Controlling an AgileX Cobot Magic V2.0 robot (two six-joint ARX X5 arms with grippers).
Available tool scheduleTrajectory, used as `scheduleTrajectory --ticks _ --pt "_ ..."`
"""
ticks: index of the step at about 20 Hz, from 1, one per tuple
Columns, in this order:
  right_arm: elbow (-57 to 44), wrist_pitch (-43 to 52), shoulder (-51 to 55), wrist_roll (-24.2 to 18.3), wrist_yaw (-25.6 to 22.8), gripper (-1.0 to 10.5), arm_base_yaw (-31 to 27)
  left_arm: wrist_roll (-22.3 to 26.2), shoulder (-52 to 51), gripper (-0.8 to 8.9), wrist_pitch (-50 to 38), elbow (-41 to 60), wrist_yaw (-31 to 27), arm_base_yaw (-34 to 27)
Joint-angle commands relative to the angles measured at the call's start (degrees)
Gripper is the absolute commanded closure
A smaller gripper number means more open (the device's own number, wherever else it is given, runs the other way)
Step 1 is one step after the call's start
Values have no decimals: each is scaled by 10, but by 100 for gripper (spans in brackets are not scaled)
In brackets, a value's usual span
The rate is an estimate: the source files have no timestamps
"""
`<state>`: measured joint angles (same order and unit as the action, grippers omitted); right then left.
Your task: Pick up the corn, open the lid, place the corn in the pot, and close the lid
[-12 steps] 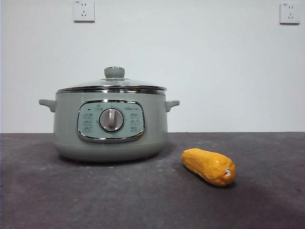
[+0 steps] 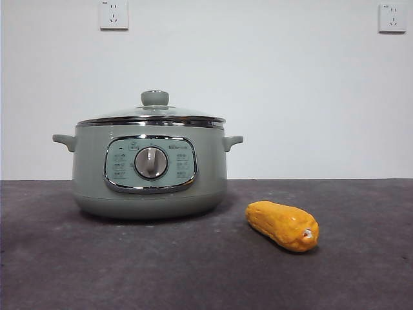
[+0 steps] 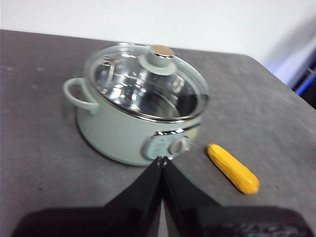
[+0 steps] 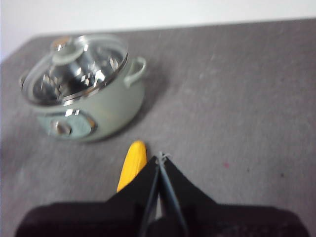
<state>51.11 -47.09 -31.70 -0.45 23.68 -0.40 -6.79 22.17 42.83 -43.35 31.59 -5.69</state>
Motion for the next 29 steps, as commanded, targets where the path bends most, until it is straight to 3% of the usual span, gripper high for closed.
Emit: scheduleTrajectory --ticks 1,7,13,14,17,18,19,22,29 --pt "50 -58 -30 -39 4 957 1 37 27 820 33 -40 15 7" --pt "123 -134 -72 -48 4 957 1 71 79 820 105 -111 19 25" --pt "137 -146 -83 -52 6 933 1 70 102 801 117 -125 19 39" --pt "137 -146 -83 -52 6 855 1 70 105 713 116 -125 19 39" --pt "137 -145 -83 -51 14 435 1 57 111 200 116 -125 19 39" --pt "137 -144 -86 -51 20 355 1 57 114 177 116 -126 19 39" --pt "138 -146 -88 -51 26 347 1 57 116 179 116 -127 19 39" --pt "140 -146 -104 -51 54 347 1 57 121 180 115 -127 30 39" --pt "140 -122 -160 -40 55 349 31 57 129 180 110 -127 49 39"
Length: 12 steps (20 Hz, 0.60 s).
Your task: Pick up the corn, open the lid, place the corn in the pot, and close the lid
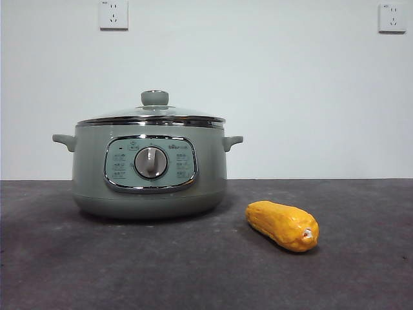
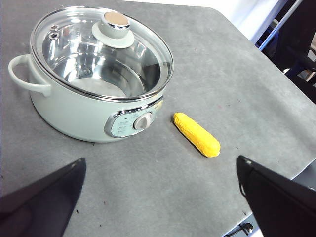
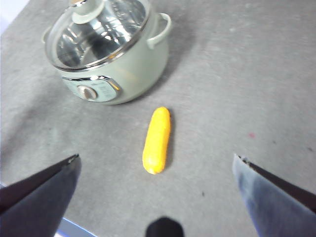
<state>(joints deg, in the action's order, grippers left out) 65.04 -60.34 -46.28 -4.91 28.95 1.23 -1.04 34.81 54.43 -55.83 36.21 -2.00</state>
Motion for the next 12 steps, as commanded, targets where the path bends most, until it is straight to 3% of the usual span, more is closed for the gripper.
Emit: scheduleTrajectory --ticks 1,3,12 --pt "1 16 -29 5 1 350 31 0 4 180 -7 -2 3 2" --pt "2 28 -78 8 -14 350 74 -1 6 180 -16 -2 3 2" --pt "2 114 -361 35 -172 350 251 -4 16 181 -32 -2 16 2"
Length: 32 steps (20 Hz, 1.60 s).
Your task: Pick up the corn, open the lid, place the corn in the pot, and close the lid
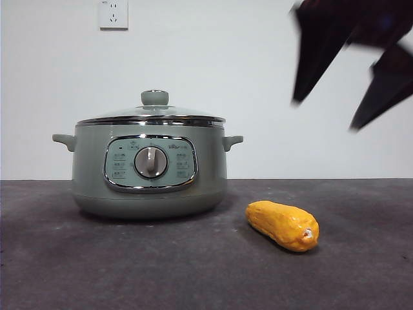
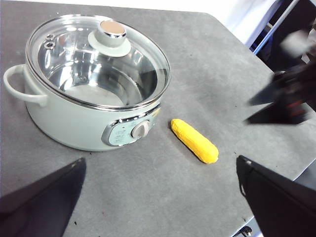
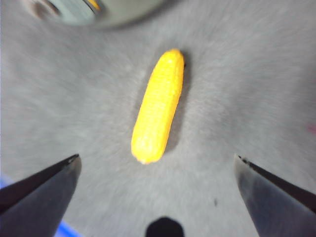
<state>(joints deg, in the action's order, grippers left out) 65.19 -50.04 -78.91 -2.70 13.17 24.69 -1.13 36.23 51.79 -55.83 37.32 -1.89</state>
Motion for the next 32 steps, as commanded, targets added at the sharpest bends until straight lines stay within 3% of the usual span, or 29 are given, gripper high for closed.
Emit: scheduleTrajectory --ticks 1,8,13,17,23,25,32 --pt "0 19 -57 17 -24 351 28 -3 4 181 -5 -2 5 1" --pt "0 62 -177 48 -71 358 89 -3 24 181 -16 -2 6 1" --pt "0 62 -207 72 -89 484 100 -3 33 181 -22 -2 6 1" --pt "0 56 -207 77 -89 771 102 -3 39 181 -28 -2 6 1" --pt "0 48 -216 77 -89 805 102 -4 39 181 -44 -2 6 1" --pt "0 48 -216 65 -88 968 102 -3 43 181 -48 -2 6 1" --pt "0 5 -151 42 -88 958 101 -3 118 189 -137 -23 6 25"
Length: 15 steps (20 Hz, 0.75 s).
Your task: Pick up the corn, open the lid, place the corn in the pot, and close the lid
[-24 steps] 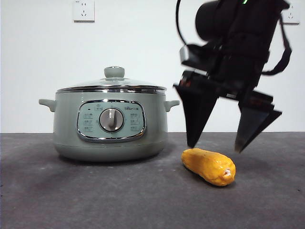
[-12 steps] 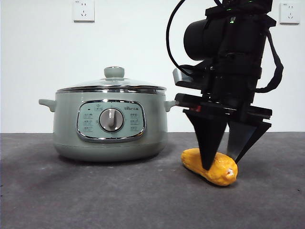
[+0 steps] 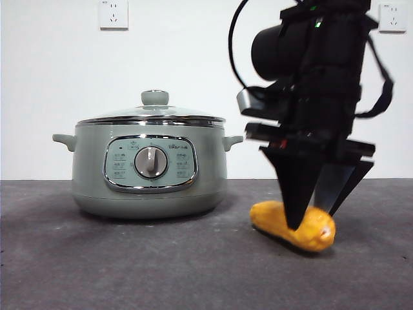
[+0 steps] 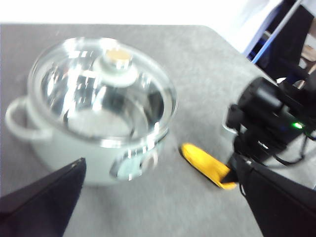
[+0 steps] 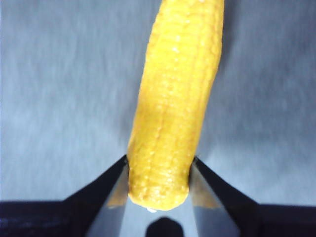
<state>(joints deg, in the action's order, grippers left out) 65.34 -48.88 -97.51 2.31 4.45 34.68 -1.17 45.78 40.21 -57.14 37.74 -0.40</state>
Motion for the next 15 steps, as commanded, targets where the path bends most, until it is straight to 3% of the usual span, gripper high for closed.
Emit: scheduleTrajectory --ticks 1,8,15 --pt "-1 -12 64 -8 -3 958 1 -3 47 189 -32 -24 -1 20" --pt "22 -23 301 5 -5 958 1 37 270 189 -60 -188 -122 135" --pt "103 -73 402 8 -26 958 1 90 460 189 -60 -323 -271 217"
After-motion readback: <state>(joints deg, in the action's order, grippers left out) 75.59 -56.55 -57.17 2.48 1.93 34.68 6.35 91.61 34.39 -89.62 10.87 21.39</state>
